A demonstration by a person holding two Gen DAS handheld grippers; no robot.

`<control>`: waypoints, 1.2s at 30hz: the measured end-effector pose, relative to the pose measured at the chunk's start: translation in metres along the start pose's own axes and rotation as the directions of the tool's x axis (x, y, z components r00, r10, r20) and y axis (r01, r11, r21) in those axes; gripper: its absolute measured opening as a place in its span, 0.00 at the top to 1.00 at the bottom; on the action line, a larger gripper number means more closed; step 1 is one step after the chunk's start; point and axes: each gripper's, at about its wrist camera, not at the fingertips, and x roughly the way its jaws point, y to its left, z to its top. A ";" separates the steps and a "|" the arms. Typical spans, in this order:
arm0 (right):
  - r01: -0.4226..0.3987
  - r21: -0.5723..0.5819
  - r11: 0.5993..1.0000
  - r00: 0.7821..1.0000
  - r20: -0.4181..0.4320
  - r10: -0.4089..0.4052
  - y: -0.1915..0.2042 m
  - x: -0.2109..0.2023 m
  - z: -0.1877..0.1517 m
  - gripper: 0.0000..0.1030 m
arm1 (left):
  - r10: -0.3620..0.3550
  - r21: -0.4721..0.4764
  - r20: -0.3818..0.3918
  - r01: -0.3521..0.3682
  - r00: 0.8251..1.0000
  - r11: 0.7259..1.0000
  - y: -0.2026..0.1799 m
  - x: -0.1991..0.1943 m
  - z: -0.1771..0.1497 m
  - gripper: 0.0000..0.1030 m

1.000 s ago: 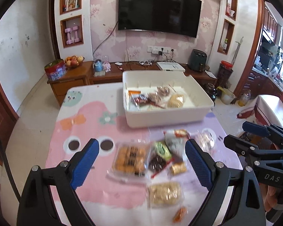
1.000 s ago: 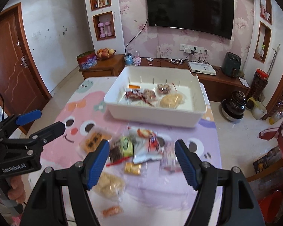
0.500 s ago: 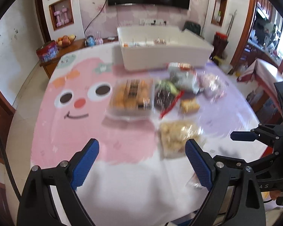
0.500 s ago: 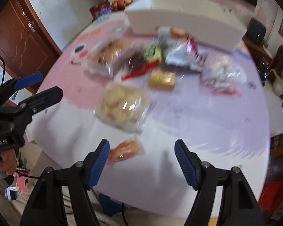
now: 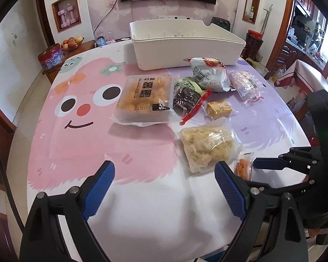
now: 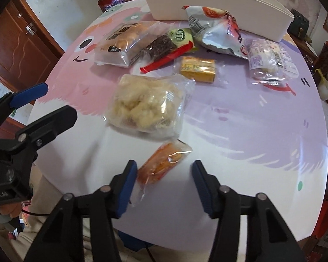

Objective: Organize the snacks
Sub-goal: 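Grasp the clear puffed snack bag with the left tool while the right tool grasps an orange stick pack, then carry both packs over the white box and open both tools to drop them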

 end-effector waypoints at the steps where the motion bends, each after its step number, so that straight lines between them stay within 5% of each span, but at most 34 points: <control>1: -0.013 0.000 1.000 1.000 0.002 0.013 -0.002 -0.001 0.000 0.61 | -0.002 0.004 -0.001 0.002 1.000 1.000 0.000 0.000 0.000 0.11; 5: -0.007 -0.001 1.000 1.000 0.007 0.007 -0.010 -0.007 0.001 0.78 | -0.032 0.039 -0.017 0.032 0.999 0.999 -0.006 0.005 0.003 0.11; 15: -0.009 0.120 0.993 1.000 0.021 0.007 -0.053 -0.013 0.005 0.81 | -0.058 0.288 -0.068 0.075 0.996 0.955 -0.048 0.043 0.019 0.11; 25: -0.059 0.155 0.986 0.998 0.021 0.056 -0.066 -0.012 0.010 0.81 | -0.146 0.301 -0.194 0.201 0.970 0.932 -0.055 0.087 0.044 0.11; 36: -0.078 0.145 0.986 0.997 0.035 0.074 -0.068 -0.012 0.013 0.82 | -0.200 0.211 -0.172 0.234 0.965 0.949 -0.053 0.080 0.034 0.47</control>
